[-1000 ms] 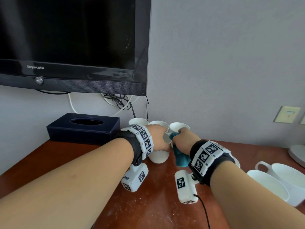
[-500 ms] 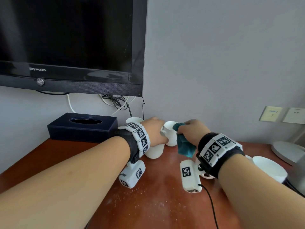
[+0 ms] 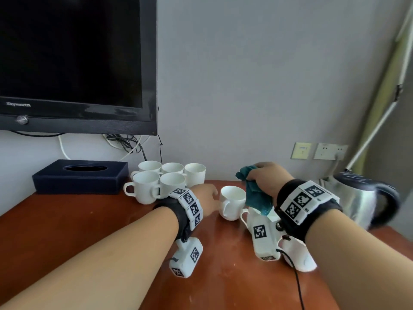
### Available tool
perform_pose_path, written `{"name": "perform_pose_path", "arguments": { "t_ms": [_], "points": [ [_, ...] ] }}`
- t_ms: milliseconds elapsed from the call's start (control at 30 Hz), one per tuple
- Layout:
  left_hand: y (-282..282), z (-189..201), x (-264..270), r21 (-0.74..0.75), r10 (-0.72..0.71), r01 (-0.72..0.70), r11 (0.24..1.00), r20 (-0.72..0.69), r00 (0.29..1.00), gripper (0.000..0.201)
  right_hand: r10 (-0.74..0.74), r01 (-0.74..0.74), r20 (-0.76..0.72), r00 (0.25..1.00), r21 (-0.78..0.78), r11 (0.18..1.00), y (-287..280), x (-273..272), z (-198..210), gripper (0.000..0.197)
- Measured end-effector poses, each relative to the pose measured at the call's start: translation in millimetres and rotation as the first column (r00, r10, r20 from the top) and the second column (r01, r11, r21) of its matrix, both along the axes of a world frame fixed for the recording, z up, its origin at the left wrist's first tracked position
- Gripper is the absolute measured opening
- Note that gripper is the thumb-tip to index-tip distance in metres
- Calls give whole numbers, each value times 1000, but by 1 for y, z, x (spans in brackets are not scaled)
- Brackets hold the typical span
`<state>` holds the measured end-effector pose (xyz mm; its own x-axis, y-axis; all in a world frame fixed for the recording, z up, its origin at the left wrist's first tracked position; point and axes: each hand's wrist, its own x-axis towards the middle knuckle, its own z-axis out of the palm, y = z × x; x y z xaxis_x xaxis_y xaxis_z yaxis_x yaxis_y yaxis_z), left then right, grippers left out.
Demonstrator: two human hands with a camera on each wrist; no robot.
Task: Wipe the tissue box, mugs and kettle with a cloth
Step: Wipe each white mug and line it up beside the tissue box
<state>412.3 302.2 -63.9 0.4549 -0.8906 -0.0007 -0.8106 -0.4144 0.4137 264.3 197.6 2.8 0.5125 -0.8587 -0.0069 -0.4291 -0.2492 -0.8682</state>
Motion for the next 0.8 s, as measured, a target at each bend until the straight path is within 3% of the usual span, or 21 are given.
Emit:
{"name": "perform_pose_path", "arguments": {
  "t_ms": [67,233,333,500,633,800],
  "points": [
    [-5,-1,-10,12,29,-28,1000,-5,1000,38,-14,14,0,1000,-5,1000,6,-11,2,22],
    [-18,-7,-24,134,27,-34,990,54,998,50,-1,-6,123,992,59,998,13,-27,-3,26],
    [-22,-13,-25,116,47,-50,992,28,999,40,19,-34,176,984,84,996,17,-33,-6,30],
    [-15,-12,-30,-45,109,-109,993,-8,994,33,81,-152,342,936,185,971,32,-36,-8,42],
    [15,-11,-12,-273,142,-188,944,-179,974,30,130,-197,393,910,136,971,49,-25,-13,45],
    [76,-29,7,-367,192,-329,870,-363,912,35,122,-195,412,903,140,971,71,3,-38,35]
  ]
}}
